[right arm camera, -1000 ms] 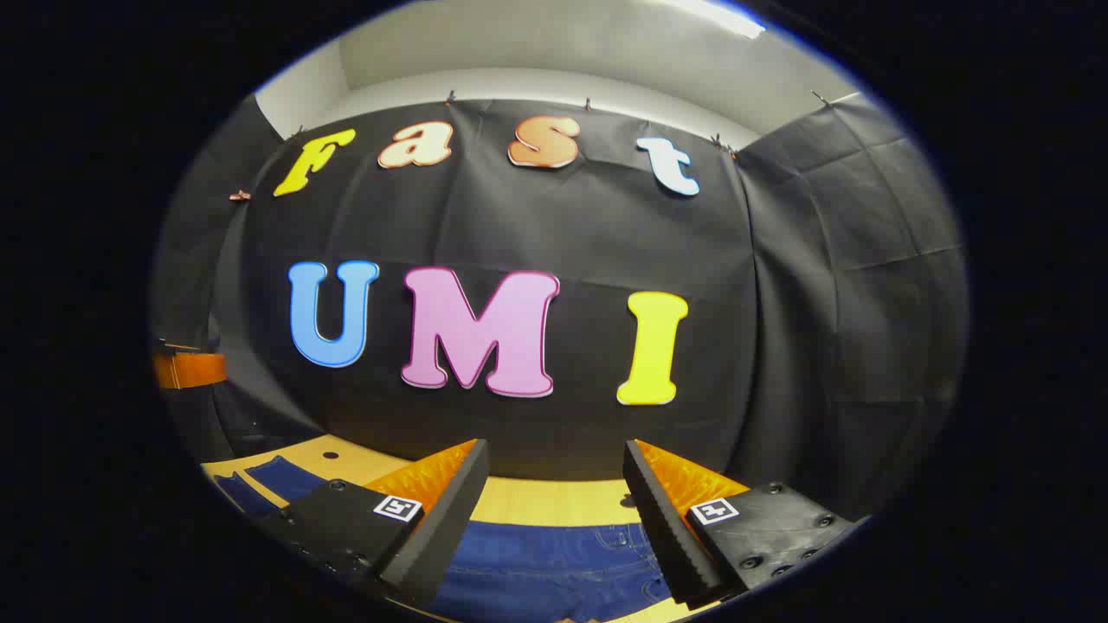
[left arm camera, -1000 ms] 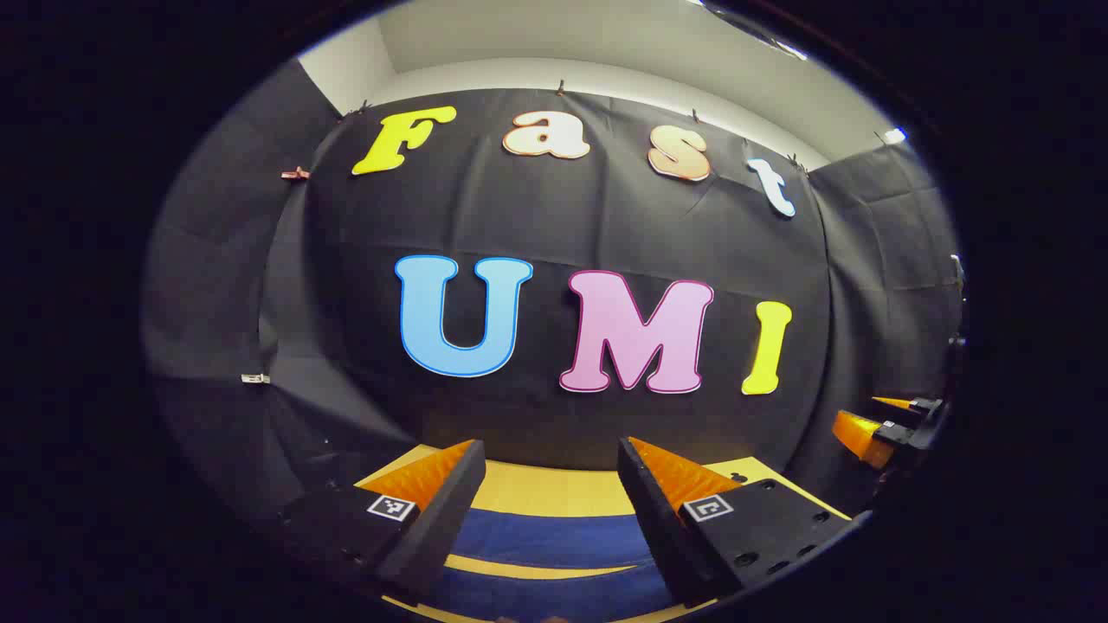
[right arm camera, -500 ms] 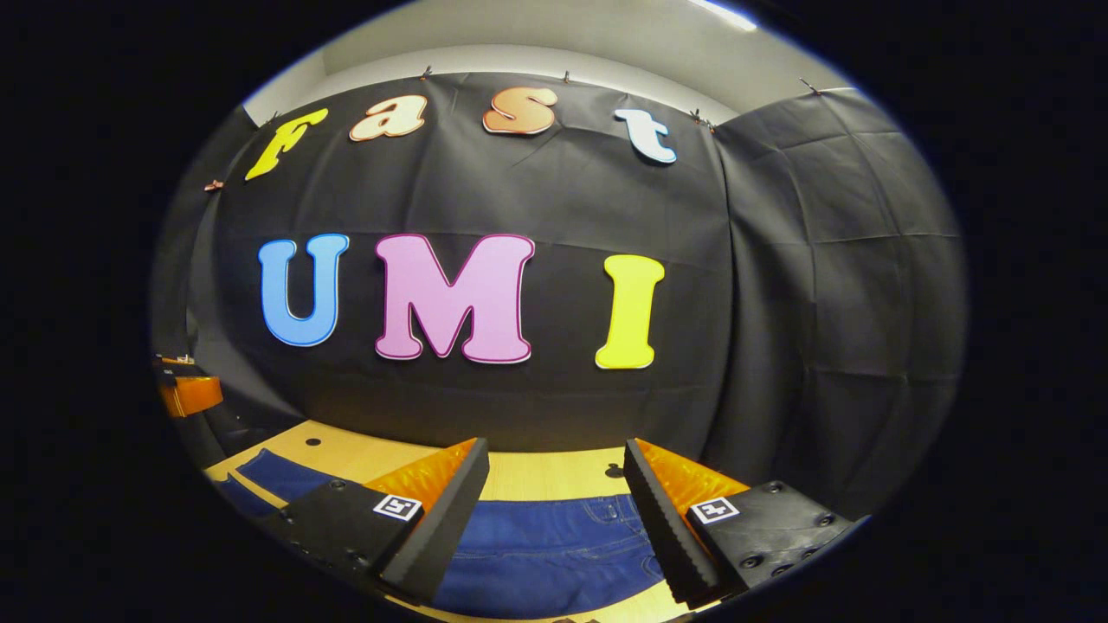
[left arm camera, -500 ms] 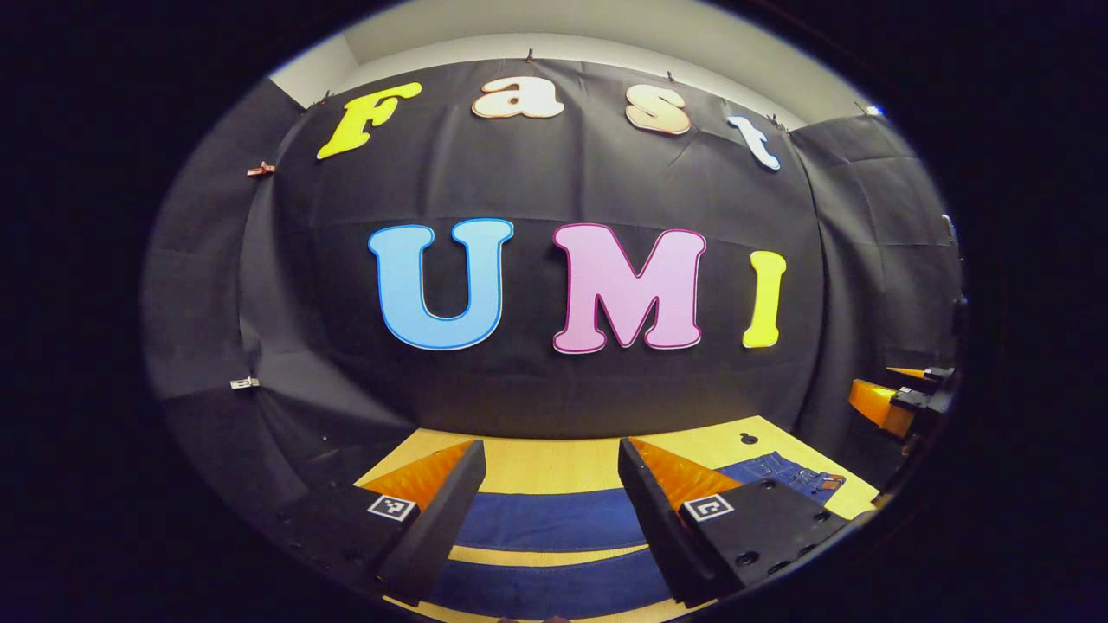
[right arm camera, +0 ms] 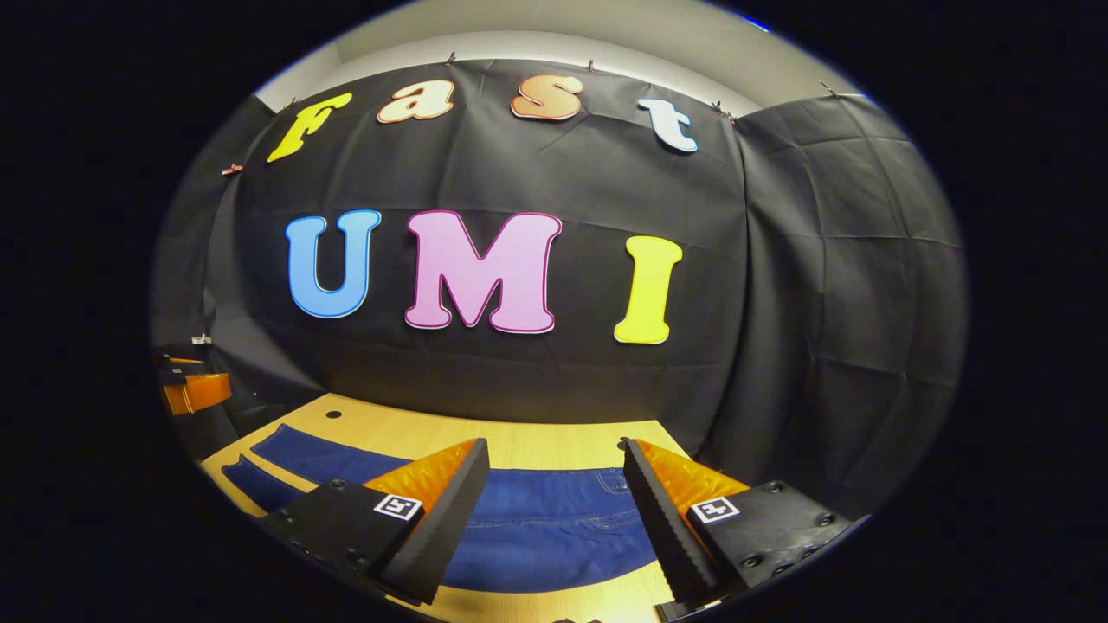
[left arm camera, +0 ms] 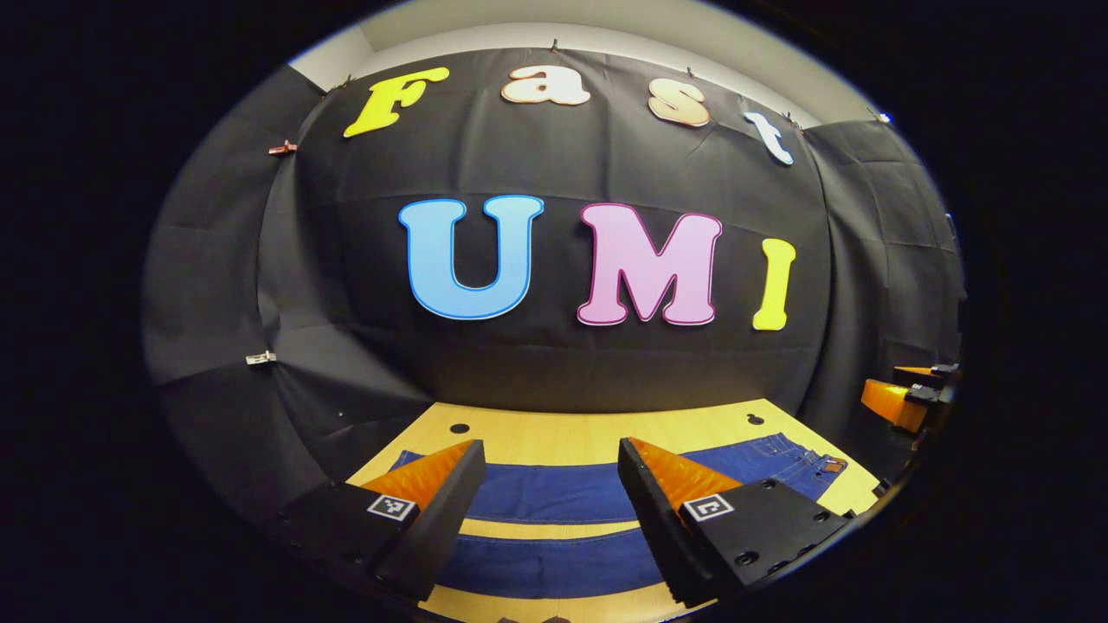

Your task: Grasp the waist and the cuffs of the jeans and fold them to make the two legs overlap; first hold the waist and fold one-third of the jeans toward the cuffs, then hold the cuffs and fold the remaining one-third in the same direction to finish folding.

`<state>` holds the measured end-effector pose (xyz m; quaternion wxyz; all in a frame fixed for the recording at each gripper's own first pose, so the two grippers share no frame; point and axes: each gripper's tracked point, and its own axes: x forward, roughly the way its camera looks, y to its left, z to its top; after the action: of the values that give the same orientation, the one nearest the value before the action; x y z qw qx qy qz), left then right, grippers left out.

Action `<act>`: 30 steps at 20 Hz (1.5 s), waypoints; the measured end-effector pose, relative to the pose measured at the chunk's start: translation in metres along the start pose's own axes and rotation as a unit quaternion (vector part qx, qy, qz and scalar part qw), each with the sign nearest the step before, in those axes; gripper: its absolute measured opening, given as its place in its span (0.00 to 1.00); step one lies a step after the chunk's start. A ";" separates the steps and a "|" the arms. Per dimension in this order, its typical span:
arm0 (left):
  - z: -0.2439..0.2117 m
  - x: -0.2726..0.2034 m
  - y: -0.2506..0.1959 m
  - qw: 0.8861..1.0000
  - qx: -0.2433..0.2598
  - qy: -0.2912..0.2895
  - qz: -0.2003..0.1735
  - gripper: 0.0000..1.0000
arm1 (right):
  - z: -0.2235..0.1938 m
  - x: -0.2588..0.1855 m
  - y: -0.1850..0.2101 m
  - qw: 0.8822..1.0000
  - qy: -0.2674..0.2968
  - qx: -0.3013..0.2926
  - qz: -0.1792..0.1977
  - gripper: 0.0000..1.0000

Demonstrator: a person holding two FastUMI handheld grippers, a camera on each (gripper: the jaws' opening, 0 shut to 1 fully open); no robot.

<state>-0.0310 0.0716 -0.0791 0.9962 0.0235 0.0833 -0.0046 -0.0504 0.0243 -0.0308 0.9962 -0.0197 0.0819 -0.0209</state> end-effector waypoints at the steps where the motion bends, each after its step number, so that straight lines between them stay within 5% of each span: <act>1: -0.002 0.000 0.006 1.000 0.004 0.002 0.004 0.96 | -0.002 0.000 -0.002 1.000 0.004 -0.007 -0.003 0.96; 9: -0.047 -0.005 0.091 0.989 0.116 0.047 0.078 0.98 | -0.033 -0.001 -0.034 0.998 0.034 -0.048 -0.027 0.96; 13: -0.080 -0.007 0.151 0.959 0.254 0.078 0.095 0.98 | -0.042 0.011 -0.048 0.991 0.032 -0.125 -0.020 0.96; 18: -0.180 -0.016 0.212 0.896 0.405 0.178 0.038 0.98 | -0.066 0.029 -0.080 0.983 0.057 -0.174 -0.032 0.96; 21: -0.232 -0.018 0.241 0.848 0.471 0.241 -0.006 0.98 | -0.083 0.029 -0.095 0.980 0.081 -0.176 -0.050 0.96; 27: -0.297 -0.012 0.274 0.743 0.597 0.289 -0.092 0.98 | -0.133 0.014 -0.112 0.969 0.133 -0.200 -0.057 0.96; 30: -0.317 -0.003 0.283 0.710 0.630 0.295 -0.112 0.98 | -0.149 0.007 -0.128 0.964 0.152 -0.209 -0.067 0.97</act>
<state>-0.0833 0.3690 -0.3778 0.6673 0.6359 0.3531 -0.1605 -0.0730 -0.1095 -0.1734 0.9421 -0.2291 0.2337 -0.0727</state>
